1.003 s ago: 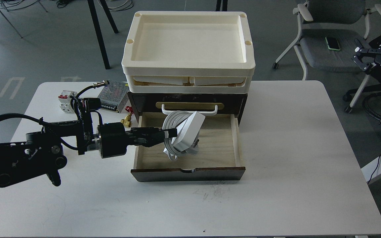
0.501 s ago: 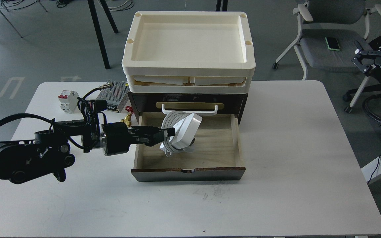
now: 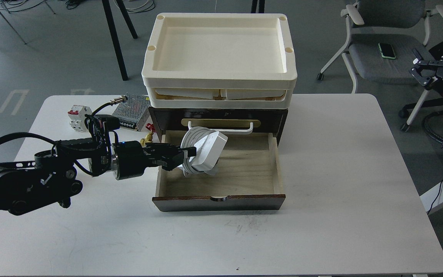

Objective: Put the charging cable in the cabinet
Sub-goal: 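Lower the cable into the drawer with the left gripper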

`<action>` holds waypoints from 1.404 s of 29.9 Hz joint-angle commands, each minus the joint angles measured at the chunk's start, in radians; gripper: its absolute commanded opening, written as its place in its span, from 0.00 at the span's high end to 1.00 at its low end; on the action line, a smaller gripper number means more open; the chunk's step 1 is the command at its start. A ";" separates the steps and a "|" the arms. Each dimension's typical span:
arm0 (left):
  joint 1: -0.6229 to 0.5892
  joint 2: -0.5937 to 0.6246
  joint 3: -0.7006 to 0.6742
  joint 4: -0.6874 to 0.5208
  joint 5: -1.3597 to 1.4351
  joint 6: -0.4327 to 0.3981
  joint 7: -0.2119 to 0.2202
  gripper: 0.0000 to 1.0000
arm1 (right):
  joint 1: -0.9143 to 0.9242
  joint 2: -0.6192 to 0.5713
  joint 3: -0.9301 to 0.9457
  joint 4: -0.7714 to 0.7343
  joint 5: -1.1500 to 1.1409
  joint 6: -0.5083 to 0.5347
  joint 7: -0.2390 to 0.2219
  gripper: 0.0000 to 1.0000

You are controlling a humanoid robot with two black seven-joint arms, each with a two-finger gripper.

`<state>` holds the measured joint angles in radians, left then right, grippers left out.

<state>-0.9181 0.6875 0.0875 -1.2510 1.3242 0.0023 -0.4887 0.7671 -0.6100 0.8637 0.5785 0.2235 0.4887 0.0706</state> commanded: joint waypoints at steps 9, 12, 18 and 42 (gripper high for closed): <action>-0.001 -0.011 0.040 0.048 0.047 0.005 0.000 1.00 | 0.000 -0.001 0.000 0.000 0.000 0.000 0.000 0.00; -0.002 -0.013 0.043 0.070 0.047 0.005 0.000 1.00 | 0.000 -0.001 0.001 0.000 0.000 0.000 0.000 0.00; -0.002 -0.031 0.041 0.070 0.046 0.004 0.000 1.00 | -0.002 -0.001 0.001 0.000 0.000 0.000 0.000 0.00; -0.042 -0.063 0.037 0.021 -0.076 -0.048 0.000 1.00 | -0.015 -0.008 0.001 -0.002 0.000 0.000 0.000 0.00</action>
<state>-0.9510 0.6105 0.1153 -1.2301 1.2351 -0.0518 -0.4884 0.7542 -0.6173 0.8661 0.5769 0.2240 0.4887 0.0706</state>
